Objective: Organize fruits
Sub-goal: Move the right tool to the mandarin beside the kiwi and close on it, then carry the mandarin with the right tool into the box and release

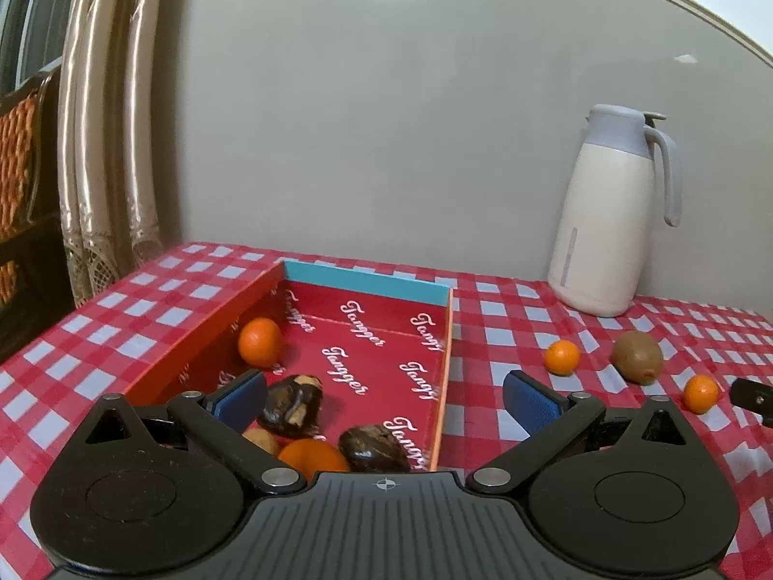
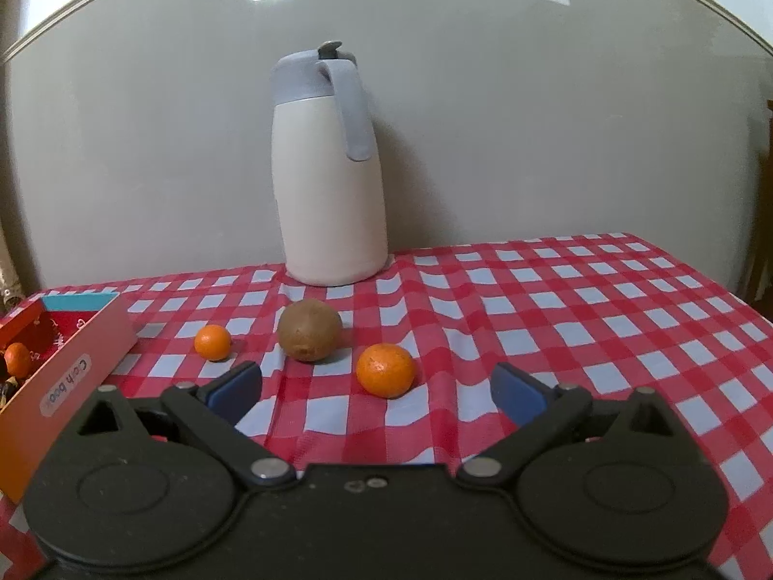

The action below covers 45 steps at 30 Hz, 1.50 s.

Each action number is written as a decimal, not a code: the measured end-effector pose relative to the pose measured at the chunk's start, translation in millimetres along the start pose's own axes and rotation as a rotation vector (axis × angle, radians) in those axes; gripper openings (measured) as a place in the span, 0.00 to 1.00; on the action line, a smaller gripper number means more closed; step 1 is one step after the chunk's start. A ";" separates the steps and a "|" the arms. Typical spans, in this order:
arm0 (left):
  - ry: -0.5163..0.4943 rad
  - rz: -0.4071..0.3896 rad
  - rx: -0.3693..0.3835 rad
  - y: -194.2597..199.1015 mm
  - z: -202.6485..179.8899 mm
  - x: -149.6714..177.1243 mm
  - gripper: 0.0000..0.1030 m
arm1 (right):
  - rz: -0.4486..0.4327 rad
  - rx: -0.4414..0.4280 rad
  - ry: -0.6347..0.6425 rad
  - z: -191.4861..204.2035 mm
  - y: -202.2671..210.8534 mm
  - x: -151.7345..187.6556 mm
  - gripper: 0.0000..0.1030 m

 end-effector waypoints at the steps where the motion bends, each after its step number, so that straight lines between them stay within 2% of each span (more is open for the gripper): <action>1: 0.002 0.002 0.000 -0.3 -0.4 0.9 1.00 | 0.006 -0.016 0.003 0.3 -3.0 -1.2 0.91; 4: -0.003 0.005 -0.005 -2.2 -0.6 2.1 1.00 | 0.031 -0.056 0.006 1.6 -12.8 -4.0 0.81; 10: 0.015 -0.010 -0.021 -2.2 8.0 -1.9 1.00 | 0.086 -0.069 0.023 -5.1 -40.1 -8.9 0.74; 17: 0.044 -0.024 -0.054 -2.9 22.1 -6.6 1.00 | 0.137 -0.082 0.008 -10.8 -67.9 -7.8 0.70; 20: 0.049 -0.032 -0.061 -1.9 25.6 -7.8 1.00 | 0.153 -0.090 0.007 -8.9 -76.7 -8.1 0.63; 22: 0.051 -0.037 -0.066 -1.2 27.9 -8.6 1.00 | 0.167 -0.092 -0.003 -8.8 -81.7 -7.5 0.54; 26: 0.058 -0.041 -0.080 -0.1 34.7 -9.9 1.00 | 0.182 -0.082 -0.023 -10.4 -87.7 -7.2 0.47; 28: 0.064 -0.043 -0.087 0.6 38.9 -10.7 1.00 | 0.179 -0.076 -0.018 -9.5 -87.5 -7.4 0.40; 37: 0.077 -0.044 -0.110 2.7 51.5 -11.5 1.00 | 0.207 -0.075 -0.024 -7.0 -95.2 -4.4 0.39; 41: 0.081 -0.045 -0.120 3.0 56.0 -11.4 1.00 | 0.214 -0.078 -0.033 -5.2 -95.5 -3.9 0.42; 45: 0.085 -0.047 -0.129 3.4 60.5 -11.9 1.00 | 0.215 -0.079 -0.023 -3.7 -96.7 -5.7 0.38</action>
Point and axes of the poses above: each gripper's, at about its wrist camera, not at the fingertips, and y roughly against the way its jaws point, z to its left, x to its underside, the point moved 4 cm from there along -y, roughly the way its jaws point, and after that the axes turned 14 degrees about y, right-handed, at the moved point
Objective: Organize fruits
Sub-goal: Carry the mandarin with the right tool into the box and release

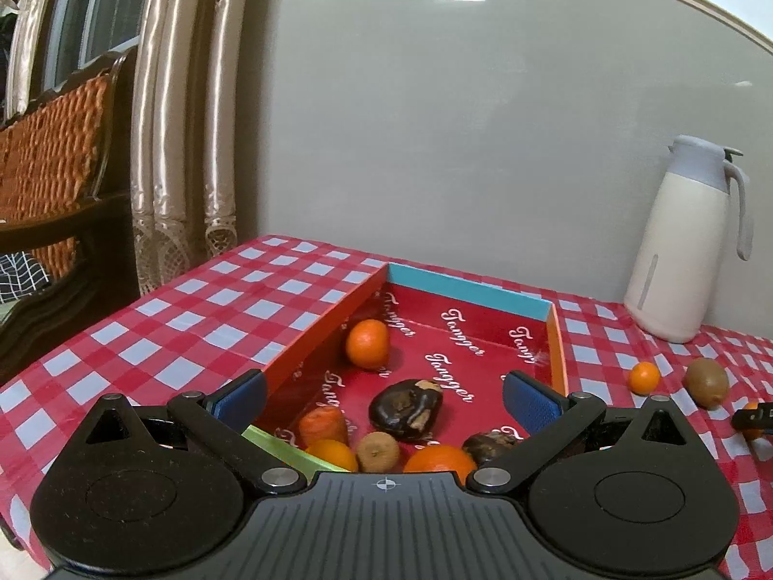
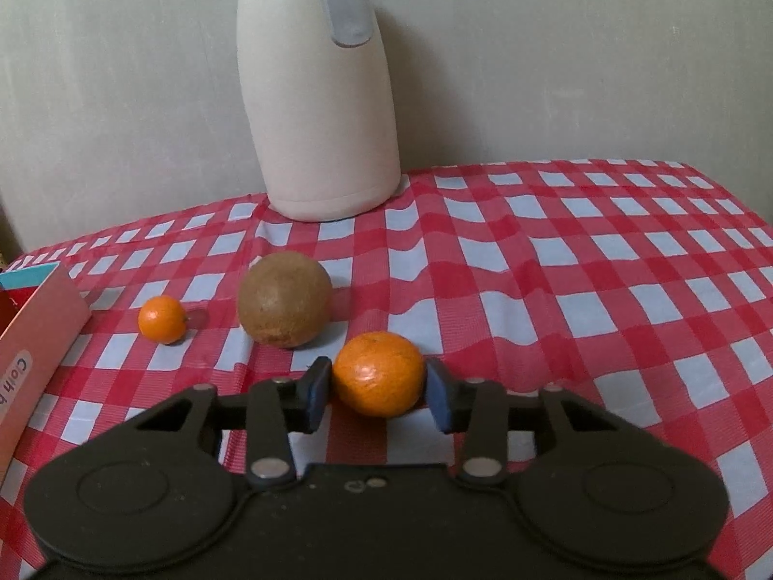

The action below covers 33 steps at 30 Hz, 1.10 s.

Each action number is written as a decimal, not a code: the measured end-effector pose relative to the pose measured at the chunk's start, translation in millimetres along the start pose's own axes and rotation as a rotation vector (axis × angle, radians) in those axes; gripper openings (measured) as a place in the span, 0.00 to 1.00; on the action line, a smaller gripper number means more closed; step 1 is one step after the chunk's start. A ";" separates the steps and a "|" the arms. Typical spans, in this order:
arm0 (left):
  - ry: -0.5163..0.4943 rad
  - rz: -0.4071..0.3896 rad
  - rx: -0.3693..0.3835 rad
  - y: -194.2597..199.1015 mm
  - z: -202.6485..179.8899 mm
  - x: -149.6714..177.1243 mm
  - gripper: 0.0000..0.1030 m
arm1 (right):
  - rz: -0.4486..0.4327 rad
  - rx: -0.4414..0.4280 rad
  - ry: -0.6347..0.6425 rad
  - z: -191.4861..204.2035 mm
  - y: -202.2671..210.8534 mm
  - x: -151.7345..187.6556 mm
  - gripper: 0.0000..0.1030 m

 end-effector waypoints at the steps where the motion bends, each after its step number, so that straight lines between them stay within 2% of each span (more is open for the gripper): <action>1: 0.002 0.000 -0.002 0.1 1.2 -0.4 1.00 | 0.000 0.000 0.007 1.4 0.1 -0.1 0.38; 33: 0.070 -0.018 -0.069 6.5 43.2 -7.5 1.00 | -0.101 -0.067 0.114 53.2 30.9 -18.2 0.38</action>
Point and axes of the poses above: each gripper's, at about its wrist camera, not at the fingertips, and y roughly against the way its jaws point, z to its left, x to its underside, the point moved 4 cm from there along -y, roughly the way its jaws point, and after that the axes turned 14 degrees about y, right-handed, at the moved point
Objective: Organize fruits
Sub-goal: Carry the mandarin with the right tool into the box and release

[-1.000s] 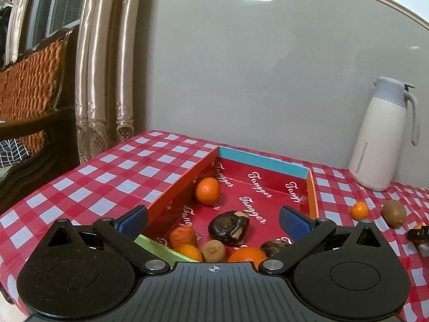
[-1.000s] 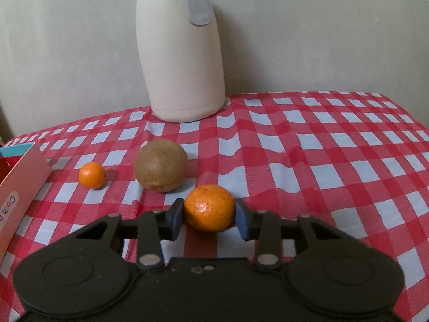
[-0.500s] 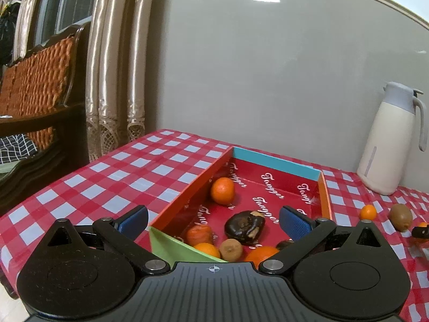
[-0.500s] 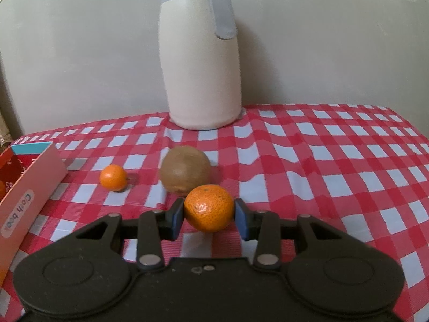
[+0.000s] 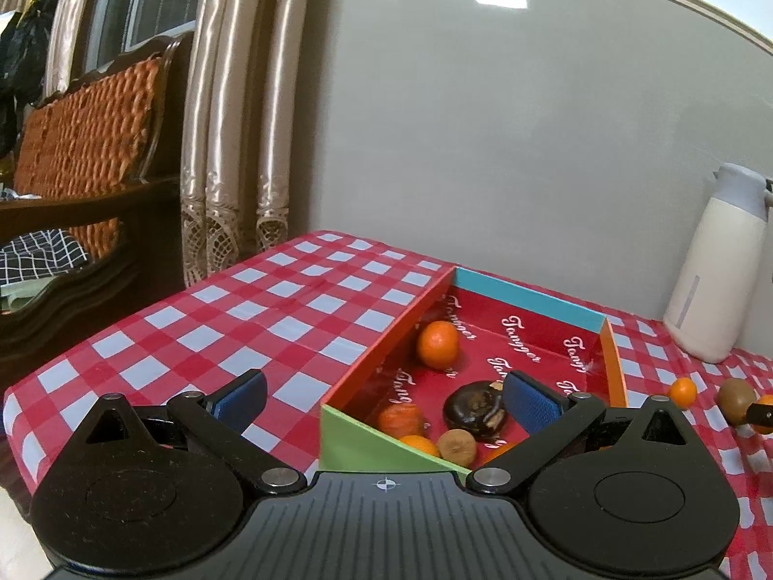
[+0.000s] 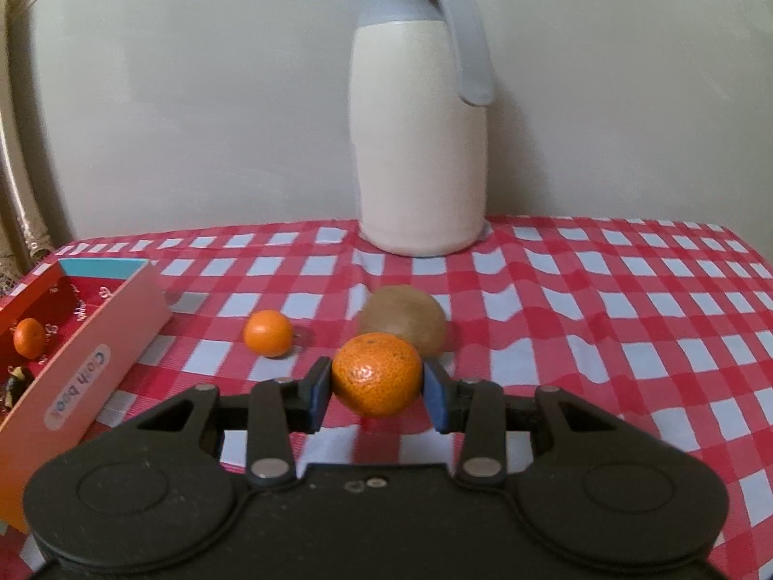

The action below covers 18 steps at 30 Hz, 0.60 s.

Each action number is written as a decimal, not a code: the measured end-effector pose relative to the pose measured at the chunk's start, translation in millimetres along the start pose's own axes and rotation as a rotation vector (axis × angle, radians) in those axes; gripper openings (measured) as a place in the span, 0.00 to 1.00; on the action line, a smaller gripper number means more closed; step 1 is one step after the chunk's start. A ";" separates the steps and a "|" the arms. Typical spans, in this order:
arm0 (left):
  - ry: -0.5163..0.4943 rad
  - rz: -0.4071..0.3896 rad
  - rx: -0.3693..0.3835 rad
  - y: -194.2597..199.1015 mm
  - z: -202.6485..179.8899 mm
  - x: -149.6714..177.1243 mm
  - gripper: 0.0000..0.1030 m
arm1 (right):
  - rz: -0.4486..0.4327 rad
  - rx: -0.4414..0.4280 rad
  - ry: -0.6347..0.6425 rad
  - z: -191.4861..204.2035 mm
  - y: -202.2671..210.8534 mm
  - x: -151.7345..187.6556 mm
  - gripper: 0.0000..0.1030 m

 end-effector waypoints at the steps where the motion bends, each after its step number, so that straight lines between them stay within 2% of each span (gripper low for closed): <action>1: 0.003 -0.001 -0.002 0.4 1.5 -0.4 1.00 | -0.006 -0.007 0.003 3.2 0.9 -1.5 0.37; 18: 0.062 -0.002 -0.049 -2.3 32.8 -8.5 1.00 | -0.132 -0.233 0.119 97.9 13.7 -32.7 0.37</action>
Point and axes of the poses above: each gripper's, at about its wrist camera, not at the fingertips, and y roughly against the way its jaws point, z to its left, x to its underside, the point moved 4 cm from there along -y, roughly the way its jaws point, and after that the axes turned 14 degrees about y, right-handed, at the moved point
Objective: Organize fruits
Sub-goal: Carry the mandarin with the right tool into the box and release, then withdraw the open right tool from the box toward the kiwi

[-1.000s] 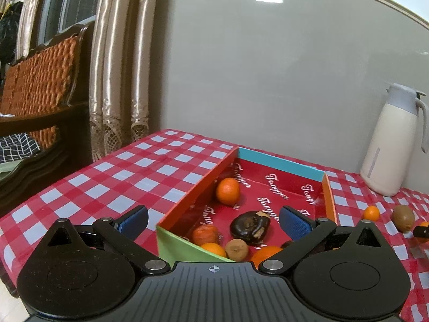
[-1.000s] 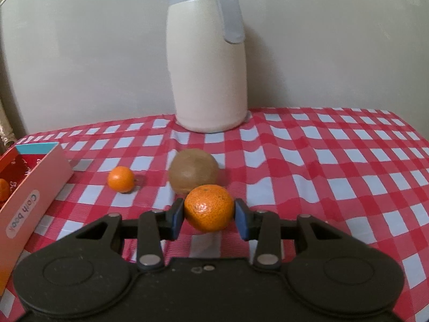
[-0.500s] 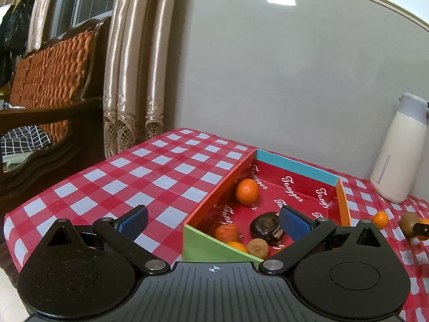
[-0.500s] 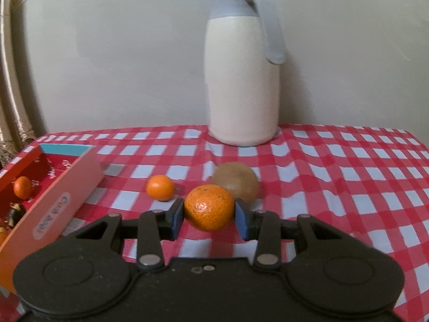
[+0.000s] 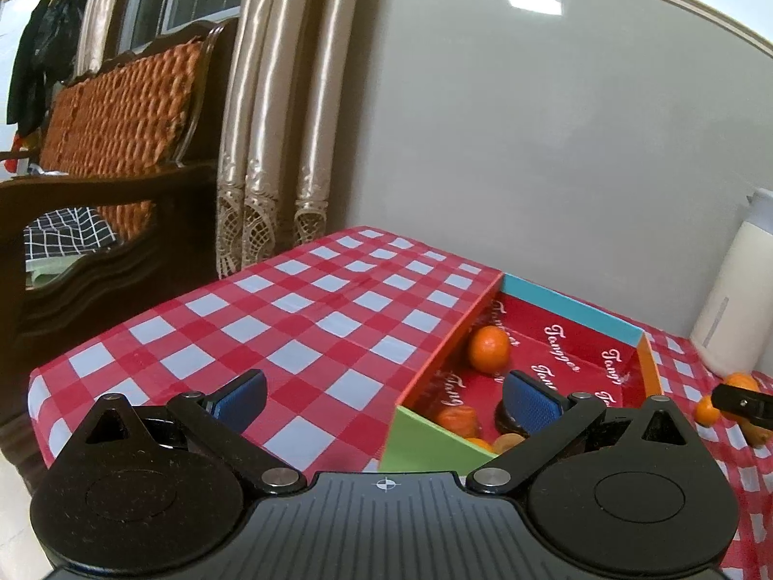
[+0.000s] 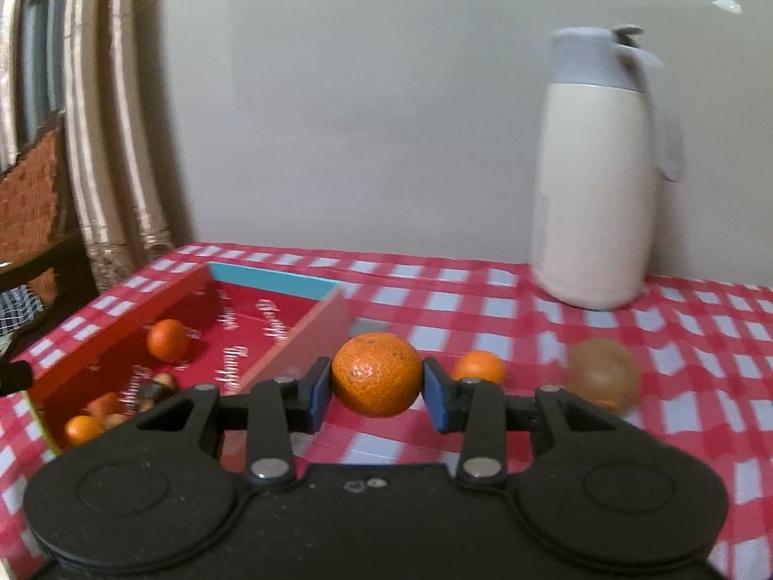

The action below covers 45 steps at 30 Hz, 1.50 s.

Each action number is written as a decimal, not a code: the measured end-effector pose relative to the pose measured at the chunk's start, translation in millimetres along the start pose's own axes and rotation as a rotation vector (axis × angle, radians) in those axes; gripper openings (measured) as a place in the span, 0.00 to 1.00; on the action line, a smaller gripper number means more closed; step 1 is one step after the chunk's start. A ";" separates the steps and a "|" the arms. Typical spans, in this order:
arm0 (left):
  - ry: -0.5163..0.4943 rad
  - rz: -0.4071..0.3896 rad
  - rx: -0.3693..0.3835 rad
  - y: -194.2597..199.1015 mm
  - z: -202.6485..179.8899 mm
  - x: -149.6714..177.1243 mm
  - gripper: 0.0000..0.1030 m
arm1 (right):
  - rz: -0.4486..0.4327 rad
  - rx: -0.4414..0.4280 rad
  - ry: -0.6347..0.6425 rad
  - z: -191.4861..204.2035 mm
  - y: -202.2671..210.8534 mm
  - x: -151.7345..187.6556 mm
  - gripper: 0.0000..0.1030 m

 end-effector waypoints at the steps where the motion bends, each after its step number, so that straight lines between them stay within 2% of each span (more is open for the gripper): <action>1: 0.001 -0.001 -0.002 -0.4 1.4 -0.5 1.00 | -0.005 -0.013 0.002 4.0 -1.1 -1.4 0.37; 13: 0.012 -0.004 -0.020 -2.5 13.3 -4.2 1.00 | -0.042 -0.134 0.059 47.1 -8.1 -15.9 0.37; 26: 0.020 -0.007 -0.031 -4.7 21.5 -7.2 1.00 | -0.046 -0.186 0.113 75.1 -13.0 -19.4 0.39; 32: 0.017 -0.006 -0.025 -4.5 19.5 -6.3 1.00 | -0.069 -0.171 0.097 69.2 -7.5 -21.7 0.48; 34: 0.015 -0.004 -0.023 -4.6 17.8 -5.4 1.00 | -0.074 -0.158 0.090 65.2 -5.4 -21.7 0.59; 36: 0.012 -0.004 -0.021 -4.3 16.1 -4.8 1.00 | -0.085 -0.138 0.087 61.2 -3.0 -21.6 0.66; 38: 0.009 0.000 -0.019 -4.6 13.8 -3.7 1.00 | -0.090 -0.124 0.089 57.2 -0.7 -21.7 0.66; 40: 0.007 0.001 -0.016 -3.9 11.8 -2.7 1.00 | -0.096 -0.104 0.086 52.6 1.5 -21.2 0.74; 44: -0.002 0.000 -0.011 -2.9 6.0 -0.8 1.00 | -0.103 -0.064 0.082 44.4 4.9 -19.7 0.81; 45: -0.004 0.000 -0.010 -2.8 4.4 -0.2 1.00 | -0.102 -0.053 0.077 41.7 5.8 -18.9 0.85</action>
Point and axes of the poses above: each gripper's, at about its wrist camera, not at the fingertips, and y roughly against the way its jaws point, z to its left, x to its underside, the point moved 4 cm from there along -y, roughly the way its jaws point, and after that the axes turned 14 degrees about y, right-handed, at the moved point
